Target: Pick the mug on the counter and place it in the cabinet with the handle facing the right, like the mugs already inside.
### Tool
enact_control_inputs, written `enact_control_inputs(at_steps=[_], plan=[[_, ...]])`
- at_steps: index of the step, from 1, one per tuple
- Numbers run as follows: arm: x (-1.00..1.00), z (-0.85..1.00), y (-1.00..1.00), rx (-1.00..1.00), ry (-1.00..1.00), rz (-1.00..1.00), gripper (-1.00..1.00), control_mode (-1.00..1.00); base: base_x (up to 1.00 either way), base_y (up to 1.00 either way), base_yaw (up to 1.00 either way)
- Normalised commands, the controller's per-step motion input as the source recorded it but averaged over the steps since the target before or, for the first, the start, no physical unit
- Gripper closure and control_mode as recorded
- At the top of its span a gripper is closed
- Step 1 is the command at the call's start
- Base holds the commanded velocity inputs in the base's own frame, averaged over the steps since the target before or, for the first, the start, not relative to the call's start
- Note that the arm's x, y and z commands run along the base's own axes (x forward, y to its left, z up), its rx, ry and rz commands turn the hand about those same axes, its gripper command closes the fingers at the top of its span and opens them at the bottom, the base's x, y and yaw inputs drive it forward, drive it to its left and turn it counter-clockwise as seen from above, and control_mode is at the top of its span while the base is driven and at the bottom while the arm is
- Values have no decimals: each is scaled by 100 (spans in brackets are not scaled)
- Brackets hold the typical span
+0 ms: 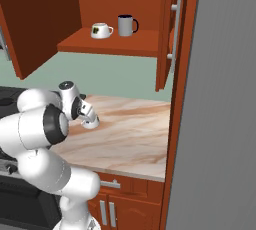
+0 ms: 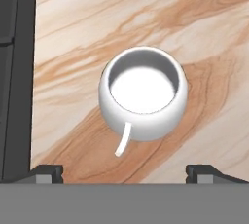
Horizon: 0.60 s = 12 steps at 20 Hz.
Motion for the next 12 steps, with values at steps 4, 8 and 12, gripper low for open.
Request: enact_control_inputs(at_steps=[4, 8, 12], plan=[[10, -12, 0, 0, 0, 0, -100, -100, 0, 0, 0], [12, -12, 2, 0, 0, 0, -100, -100, 0, 0, 0], [15, -11, 3, 0, 0, 0, -100, -100, 0, 0, 0]])
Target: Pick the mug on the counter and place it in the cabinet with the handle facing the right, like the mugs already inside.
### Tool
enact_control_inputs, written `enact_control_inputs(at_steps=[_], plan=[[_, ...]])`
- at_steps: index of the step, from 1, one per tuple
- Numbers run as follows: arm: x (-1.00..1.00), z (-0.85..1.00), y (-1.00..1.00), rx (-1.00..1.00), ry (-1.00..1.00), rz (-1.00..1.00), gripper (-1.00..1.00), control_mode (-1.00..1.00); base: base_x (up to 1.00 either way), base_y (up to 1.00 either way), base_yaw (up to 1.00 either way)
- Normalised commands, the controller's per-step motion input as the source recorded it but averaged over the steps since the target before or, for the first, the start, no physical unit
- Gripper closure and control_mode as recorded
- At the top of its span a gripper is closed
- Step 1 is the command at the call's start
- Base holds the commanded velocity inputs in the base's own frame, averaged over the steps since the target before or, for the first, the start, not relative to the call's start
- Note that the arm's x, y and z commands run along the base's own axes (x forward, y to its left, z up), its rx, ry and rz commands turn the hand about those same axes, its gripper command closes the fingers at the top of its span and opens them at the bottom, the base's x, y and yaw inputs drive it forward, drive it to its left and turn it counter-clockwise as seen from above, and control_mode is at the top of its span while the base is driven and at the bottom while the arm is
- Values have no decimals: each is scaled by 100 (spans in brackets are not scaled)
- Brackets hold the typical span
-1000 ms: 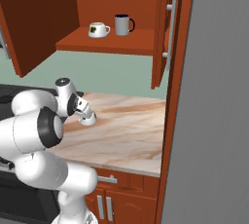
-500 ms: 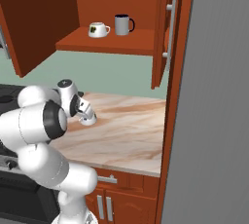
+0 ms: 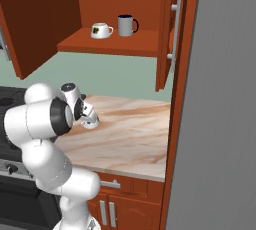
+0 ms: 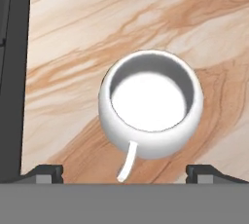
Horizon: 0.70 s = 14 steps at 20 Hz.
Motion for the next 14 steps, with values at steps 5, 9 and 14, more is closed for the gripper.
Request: enact_control_inputs(at_steps=[5, 9, 14], plan=[[14, -12, 3, 0, 1, 0, -100, -100, 0, 0, 0], [12, -13, 1, 0, 1, 0, -100, -100, 0, 0, 0], [7, -15, 0, 0, 1, 0, 100, -100, 0, 0, 0]])
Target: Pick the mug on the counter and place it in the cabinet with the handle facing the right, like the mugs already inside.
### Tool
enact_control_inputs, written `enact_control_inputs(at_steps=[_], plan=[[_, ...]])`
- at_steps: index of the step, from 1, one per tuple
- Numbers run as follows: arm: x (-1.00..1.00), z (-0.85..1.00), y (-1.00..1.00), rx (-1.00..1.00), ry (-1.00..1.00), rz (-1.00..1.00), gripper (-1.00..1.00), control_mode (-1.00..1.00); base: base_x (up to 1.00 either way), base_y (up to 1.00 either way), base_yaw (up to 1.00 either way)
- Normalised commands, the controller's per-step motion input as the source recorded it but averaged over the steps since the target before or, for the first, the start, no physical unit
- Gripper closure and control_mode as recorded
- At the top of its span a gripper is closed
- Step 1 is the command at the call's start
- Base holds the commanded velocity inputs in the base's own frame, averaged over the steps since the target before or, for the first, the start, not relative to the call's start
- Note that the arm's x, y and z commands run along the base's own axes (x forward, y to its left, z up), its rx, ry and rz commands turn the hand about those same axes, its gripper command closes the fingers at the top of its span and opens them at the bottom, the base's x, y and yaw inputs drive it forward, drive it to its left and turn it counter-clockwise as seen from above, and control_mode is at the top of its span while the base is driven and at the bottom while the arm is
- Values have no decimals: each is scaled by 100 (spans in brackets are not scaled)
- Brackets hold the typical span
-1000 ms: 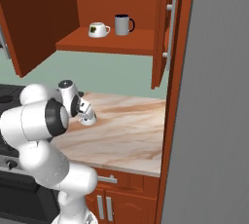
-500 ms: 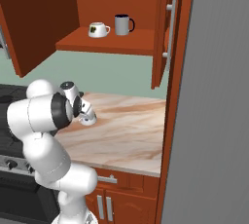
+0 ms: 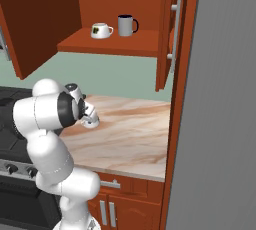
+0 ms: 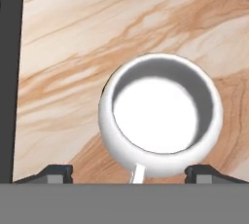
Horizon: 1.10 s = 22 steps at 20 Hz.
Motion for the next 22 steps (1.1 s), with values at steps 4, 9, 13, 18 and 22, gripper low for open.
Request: enact_control_inputs(at_steps=[4, 9, 13, 18, 22], plan=[[1, -4, 0, 0, 0, 0, 100, -100, 0, 0, 0], [0, -4, 0, 0, 0, -1, 100, -100, 0, 0, 0], [0, 0, 0, 0, 0, -1, 100, -100, 0, 0, 0], [-1, 0, -6, 0, 0, 0, 100, -100, 0, 0, 0], [-9, 15, -17, 0, -3, 0, 100, -100, 0, 0, 0]])
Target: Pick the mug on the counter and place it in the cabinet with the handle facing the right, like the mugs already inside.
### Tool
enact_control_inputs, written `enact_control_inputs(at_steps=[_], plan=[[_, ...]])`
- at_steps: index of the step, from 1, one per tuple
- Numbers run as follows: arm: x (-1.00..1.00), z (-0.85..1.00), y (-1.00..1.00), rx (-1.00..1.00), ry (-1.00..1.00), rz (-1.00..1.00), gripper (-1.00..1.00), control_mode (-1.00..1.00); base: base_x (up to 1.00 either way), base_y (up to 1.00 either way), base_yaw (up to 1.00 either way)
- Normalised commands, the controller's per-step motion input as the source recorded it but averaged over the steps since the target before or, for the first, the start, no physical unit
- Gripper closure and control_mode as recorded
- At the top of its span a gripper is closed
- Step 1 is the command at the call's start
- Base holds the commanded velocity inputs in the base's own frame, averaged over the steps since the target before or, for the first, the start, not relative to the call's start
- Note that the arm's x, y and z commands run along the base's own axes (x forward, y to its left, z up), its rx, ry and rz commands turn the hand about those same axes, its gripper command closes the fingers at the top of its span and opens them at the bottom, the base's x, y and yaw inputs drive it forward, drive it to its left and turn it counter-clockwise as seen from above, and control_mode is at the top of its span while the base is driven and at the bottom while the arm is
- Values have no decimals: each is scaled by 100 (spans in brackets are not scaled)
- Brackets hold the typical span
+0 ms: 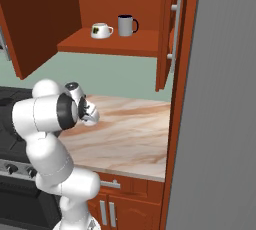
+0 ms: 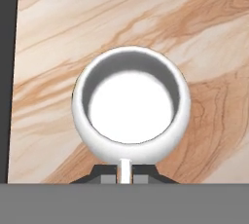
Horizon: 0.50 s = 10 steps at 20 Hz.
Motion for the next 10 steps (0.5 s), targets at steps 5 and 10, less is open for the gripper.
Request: enact_control_inputs(at_steps=[5, 10], plan=[[-11, 31, -17, 0, -6, 2, 100, -100, 0, 0, 0], [-17, 38, -21, 0, -6, 5, 100, -100, 0, 0, 0]])
